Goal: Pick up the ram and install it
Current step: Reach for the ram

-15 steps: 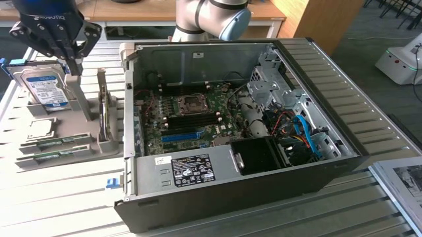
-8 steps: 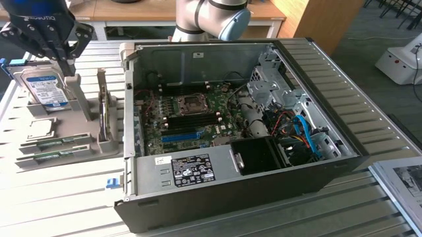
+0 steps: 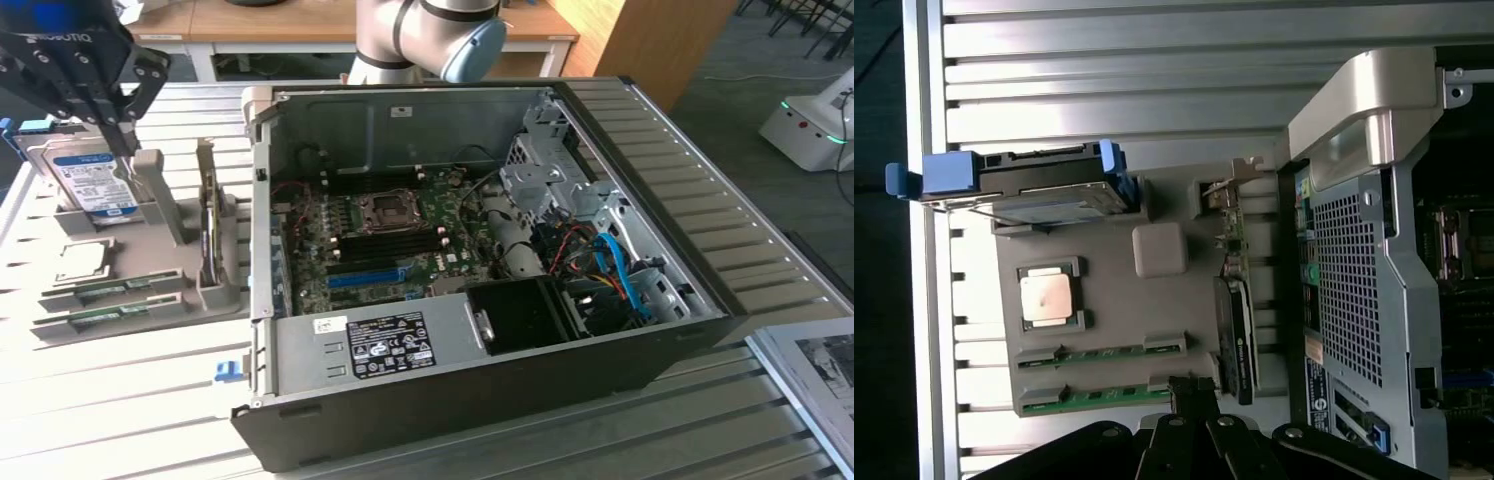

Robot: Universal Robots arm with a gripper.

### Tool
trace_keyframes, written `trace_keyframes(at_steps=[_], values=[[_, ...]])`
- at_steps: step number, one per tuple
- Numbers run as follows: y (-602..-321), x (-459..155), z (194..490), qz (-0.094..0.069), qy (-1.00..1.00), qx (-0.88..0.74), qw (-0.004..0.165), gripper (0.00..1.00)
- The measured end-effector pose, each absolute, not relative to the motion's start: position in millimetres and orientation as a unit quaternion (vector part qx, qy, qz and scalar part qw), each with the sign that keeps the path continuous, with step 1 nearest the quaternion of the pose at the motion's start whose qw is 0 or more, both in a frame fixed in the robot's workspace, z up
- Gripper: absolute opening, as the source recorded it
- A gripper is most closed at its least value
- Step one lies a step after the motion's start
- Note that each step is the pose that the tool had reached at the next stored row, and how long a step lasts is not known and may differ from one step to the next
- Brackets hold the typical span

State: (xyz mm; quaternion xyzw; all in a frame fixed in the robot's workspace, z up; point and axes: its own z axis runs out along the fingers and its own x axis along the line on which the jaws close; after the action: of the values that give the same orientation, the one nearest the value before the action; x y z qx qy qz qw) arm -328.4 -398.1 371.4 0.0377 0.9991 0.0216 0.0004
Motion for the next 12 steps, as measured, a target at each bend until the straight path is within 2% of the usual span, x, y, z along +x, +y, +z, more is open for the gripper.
trace_keyframes(at_steps=[12], values=[[-398.1,-352.3,370.2,0.022,0.999,0.038,-0.002,0.10]])
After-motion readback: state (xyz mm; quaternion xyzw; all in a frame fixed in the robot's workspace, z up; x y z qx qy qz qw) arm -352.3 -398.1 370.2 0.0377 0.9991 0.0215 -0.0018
